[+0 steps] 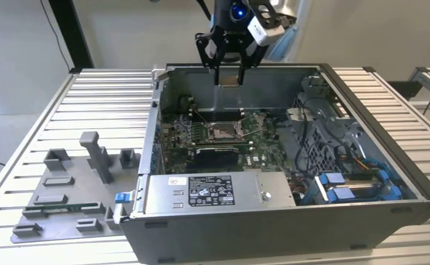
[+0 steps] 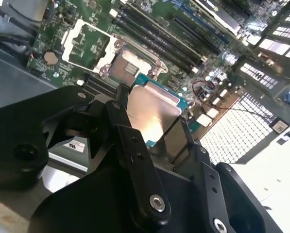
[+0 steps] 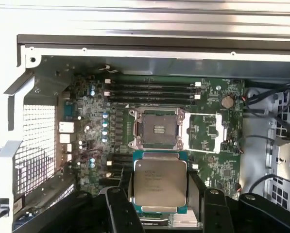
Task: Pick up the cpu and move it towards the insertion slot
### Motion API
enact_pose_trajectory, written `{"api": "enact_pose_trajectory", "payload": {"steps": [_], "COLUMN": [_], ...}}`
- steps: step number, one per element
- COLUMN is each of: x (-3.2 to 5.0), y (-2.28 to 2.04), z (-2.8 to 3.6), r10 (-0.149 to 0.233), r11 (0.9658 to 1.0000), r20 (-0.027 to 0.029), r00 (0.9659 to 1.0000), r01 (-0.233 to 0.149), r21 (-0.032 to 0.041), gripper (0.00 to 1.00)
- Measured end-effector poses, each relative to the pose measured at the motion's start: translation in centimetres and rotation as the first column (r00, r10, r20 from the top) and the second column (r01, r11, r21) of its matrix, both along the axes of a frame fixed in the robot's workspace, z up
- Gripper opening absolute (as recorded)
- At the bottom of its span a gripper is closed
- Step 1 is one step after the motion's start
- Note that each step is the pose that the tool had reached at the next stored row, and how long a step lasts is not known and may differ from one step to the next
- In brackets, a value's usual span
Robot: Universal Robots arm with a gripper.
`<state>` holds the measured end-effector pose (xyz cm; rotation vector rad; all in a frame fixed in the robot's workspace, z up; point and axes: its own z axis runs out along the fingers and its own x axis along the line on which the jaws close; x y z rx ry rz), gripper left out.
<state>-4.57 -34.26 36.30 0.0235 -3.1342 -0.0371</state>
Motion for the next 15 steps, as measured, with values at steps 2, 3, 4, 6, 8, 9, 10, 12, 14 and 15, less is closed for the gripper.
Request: {"api": "enact_pose_trajectory", "payload": {"steps": [2,3,4,6,8,9,10,12,14,15], "x": [0.12,0.14,0.17,0.20,0.22,0.23,0.23,0.23,0.23,0.23], "y": [0.18,0.27,0.41,0.73,1.12,1.37,1.60,1.84,1.88,1.88], "z": [-0.17,-0.26,-0.35,-0.50,-0.61,-0.63,-0.65,-0.67,-0.67,-0.67], "r10": [0.000,0.000,0.000,0.000,0.000,0.000,0.000,0.000,0.000,0.000], "r11": [1.0000,1.0000,1.0000,0.9999,0.9999,0.9999,0.9999,0.9999,0.9999,0.9999], "r20": [-0.0001,-0.0001,-0.0001,0.0000,0.0000,-0.0001,-0.0001,0.0000,-0.0001,0.0000], "r00": [1.0000,1.0000,1.0000,1.0000,1.0000,1.0000,1.0000,1.0000,1.0000,1.0000], "r01": [0.000,0.000,0.000,0.000,0.000,0.000,0.000,0.000,0.000,0.000], "r21": [-0.0032,-0.0049,-0.0066,-0.0103,-0.0135,-0.0148,-0.0158,-0.0165,-0.0166,-0.0165], "gripper": [0.00,0.00,0.00,0.00,0.00,0.00,0.00,0.00,0.00,0.00]}}
